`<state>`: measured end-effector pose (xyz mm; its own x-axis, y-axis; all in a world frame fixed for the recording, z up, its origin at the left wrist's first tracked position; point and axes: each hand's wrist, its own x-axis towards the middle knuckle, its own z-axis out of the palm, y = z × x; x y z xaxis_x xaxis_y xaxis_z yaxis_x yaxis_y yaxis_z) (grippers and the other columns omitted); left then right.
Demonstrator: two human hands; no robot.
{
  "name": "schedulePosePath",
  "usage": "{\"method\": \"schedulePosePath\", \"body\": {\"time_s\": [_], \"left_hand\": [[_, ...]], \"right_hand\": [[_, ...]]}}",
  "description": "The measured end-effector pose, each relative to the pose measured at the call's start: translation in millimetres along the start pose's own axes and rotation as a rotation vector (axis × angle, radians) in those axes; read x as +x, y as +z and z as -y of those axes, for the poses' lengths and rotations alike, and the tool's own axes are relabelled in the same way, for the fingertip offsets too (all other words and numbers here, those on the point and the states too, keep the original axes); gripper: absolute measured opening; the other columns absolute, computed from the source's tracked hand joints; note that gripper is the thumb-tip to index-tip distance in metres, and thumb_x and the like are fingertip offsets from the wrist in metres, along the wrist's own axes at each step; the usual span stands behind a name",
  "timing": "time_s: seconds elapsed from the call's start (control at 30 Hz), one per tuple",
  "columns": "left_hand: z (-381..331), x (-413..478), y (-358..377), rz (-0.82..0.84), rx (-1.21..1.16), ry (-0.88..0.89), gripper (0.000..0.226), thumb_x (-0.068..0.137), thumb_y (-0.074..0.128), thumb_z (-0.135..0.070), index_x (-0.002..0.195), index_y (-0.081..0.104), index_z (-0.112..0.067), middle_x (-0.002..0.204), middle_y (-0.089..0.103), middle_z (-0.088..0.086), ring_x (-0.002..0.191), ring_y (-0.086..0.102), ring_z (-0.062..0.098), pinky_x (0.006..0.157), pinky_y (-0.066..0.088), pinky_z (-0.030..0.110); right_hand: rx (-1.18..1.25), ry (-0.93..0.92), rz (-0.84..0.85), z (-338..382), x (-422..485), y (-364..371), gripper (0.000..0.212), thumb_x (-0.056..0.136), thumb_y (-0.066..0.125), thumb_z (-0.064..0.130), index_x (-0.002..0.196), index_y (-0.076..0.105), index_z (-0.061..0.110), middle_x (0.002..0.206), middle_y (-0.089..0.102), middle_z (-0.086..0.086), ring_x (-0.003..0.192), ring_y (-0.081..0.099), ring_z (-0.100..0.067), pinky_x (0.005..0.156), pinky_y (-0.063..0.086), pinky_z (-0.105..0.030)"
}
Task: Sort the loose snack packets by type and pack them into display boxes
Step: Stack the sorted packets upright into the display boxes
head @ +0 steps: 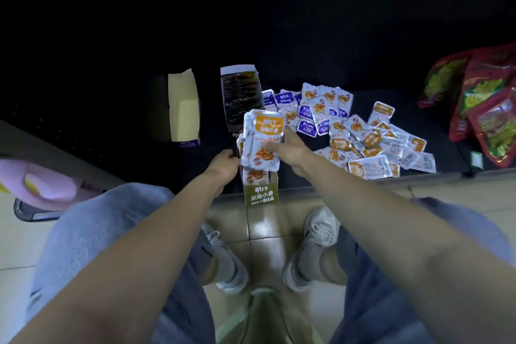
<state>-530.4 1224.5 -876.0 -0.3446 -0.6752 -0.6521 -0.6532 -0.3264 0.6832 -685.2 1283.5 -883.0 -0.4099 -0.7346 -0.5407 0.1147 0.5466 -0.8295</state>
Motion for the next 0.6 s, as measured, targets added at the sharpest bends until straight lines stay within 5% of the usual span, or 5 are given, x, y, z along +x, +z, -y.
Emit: {"method": "schedulePosePath", "body": {"time_s": [0.27, 0.43, 0.6], "left_hand": [[1, 13, 12, 0.142, -0.059, -0.073, 0.045, 0.093, 0.057, -0.01, 0.134, 0.041, -0.018, 0.105, 0.061, 0.004, 0.082, 0.062, 0.018, 0.067, 0.055, 0.034], [1, 21, 12, 0.123, -0.025, -0.056, 0.044, 0.093, 0.054, -0.009, 0.134, 0.045, -0.022, 0.101, 0.063, 0.003, 0.087, 0.066, 0.023, 0.076, 0.058, 0.042], [0, 19, 14, 0.135, 0.015, -0.031, 0.037, 0.095, 0.054, -0.014, 0.129, 0.048, -0.025, 0.099, 0.063, 0.002, 0.094, 0.066, 0.024, 0.085, 0.056, 0.043]], "right_hand": [[-0.057, 0.009, 0.041, -15, 18, 9, 0.035, 0.09, 0.066, 0.012, 0.121, 0.051, 0.012, 0.118, 0.065, -0.007, 0.107, 0.063, -0.021, 0.095, 0.052, -0.041], [-0.313, 0.013, 0.033, -26, 23, 6, 0.033, 0.078, 0.071, 0.043, 0.104, 0.05, 0.038, 0.118, 0.054, 0.0, 0.116, 0.053, -0.024, 0.103, 0.043, -0.048], [-0.604, -0.003, 0.029, -26, 21, 8, 0.05, 0.087, 0.067, 0.033, 0.13, 0.044, 0.019, 0.134, 0.026, -0.009, 0.128, 0.025, -0.026, 0.111, 0.029, -0.038]]}}
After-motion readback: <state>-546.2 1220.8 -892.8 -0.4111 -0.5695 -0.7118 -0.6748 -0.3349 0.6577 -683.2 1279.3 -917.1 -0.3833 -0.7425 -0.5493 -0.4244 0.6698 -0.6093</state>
